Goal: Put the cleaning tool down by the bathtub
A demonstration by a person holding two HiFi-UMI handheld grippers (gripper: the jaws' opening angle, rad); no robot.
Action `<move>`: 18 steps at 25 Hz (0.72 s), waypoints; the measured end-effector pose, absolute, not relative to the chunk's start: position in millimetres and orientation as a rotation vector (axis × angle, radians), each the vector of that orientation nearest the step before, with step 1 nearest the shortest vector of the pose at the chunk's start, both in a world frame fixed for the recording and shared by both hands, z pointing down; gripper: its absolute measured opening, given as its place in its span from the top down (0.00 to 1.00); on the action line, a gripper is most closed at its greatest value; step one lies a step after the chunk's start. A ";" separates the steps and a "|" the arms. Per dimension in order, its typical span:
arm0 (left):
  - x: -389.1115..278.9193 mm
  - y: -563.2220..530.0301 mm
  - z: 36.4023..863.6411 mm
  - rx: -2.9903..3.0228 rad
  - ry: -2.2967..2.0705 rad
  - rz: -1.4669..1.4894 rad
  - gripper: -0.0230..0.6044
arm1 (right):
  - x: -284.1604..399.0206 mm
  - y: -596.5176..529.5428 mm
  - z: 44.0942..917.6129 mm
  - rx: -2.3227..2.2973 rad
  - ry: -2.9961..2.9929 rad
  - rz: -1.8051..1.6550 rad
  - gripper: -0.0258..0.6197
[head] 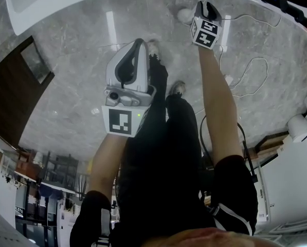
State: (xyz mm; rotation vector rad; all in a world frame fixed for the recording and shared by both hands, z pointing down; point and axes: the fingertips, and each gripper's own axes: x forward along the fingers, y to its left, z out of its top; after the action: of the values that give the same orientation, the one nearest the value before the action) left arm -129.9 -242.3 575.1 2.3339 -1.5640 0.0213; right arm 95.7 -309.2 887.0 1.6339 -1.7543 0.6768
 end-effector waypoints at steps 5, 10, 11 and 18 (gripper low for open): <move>-125.5 -225.2 556.2 2.335 -1.579 0.015 0.95 | 100.0 -290.3 861.4 1.643 -1.756 0.687 0.90; -115.9 -199.2 520.4 2.334 -1.608 -0.039 0.95 | 96.5 -257.5 817.7 1.626 -1.802 0.710 0.96; -113.3 -193.7 511.2 2.333 -1.617 -0.049 0.95 | 94.9 -249.5 806.6 1.622 -1.813 0.721 0.96; -82.7 -146.0 432.8 2.352 -1.615 -0.087 0.95 | 96.8 -194.1 704.7 1.649 -1.891 0.786 0.96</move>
State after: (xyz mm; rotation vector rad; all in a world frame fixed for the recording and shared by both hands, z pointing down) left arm -82.7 -146.0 432.8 2.3524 -1.6147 -0.0870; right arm 96.8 -194.1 704.7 1.6492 -1.8905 0.7857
